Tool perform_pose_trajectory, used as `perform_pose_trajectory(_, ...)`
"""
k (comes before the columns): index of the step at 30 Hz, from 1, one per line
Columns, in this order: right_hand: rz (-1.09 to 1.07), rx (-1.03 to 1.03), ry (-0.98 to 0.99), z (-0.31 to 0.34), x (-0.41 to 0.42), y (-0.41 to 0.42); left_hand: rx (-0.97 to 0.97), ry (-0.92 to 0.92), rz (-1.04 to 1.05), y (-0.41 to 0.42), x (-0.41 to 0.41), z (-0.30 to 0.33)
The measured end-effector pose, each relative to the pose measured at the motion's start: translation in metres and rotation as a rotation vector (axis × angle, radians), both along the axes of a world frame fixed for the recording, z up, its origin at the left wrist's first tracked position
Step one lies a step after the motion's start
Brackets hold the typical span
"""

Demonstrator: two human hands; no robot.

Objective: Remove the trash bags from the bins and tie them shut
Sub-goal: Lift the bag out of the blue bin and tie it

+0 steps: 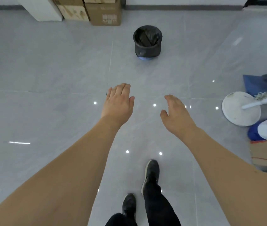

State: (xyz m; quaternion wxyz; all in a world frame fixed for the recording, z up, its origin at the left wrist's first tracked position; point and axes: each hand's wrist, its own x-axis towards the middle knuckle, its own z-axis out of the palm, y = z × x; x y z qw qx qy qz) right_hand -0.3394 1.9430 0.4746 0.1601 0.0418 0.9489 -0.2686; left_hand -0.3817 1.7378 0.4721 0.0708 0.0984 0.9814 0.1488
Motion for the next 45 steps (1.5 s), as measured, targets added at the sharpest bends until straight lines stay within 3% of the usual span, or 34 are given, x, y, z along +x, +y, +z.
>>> perform_pose_trajectory(12,0.044,-0.042,-0.018,-0.032,-0.272,-0.001,-0.011,-0.048,0.059,0.003,-0.260,-0.038)
perform_pose_trajectory(23,-0.171,-0.221,-0.139,-0.099,-0.485,0.032,-0.008,-0.106,0.105,0.030,-0.473,-0.101)
perform_pose_trajectory(26,-0.368,-0.354,-0.198,-0.142,-0.542,0.045,0.125,-0.144,0.283,0.039,-0.521,-0.145)
perform_pose_trajectory(30,-0.758,-0.609,-0.305,-0.230,-0.606,0.058,0.400,-0.356,0.635,0.049,-0.577,-0.227)
perform_pose_trajectory(36,-1.312,-0.901,-0.491,-0.395,-0.681,0.077,0.909,-0.668,1.139,0.069,-0.663,-0.394)
perform_pose_trajectory(41,-1.426,-1.052,-0.553,-0.508,-0.705,0.083,1.177,-0.795,1.165,0.081,-0.709,-0.512)
perform_pose_trajectory(45,-1.421,-1.213,-0.530,-0.557,-0.720,0.085,1.336,-0.857,1.216,0.080,-0.729,-0.565)
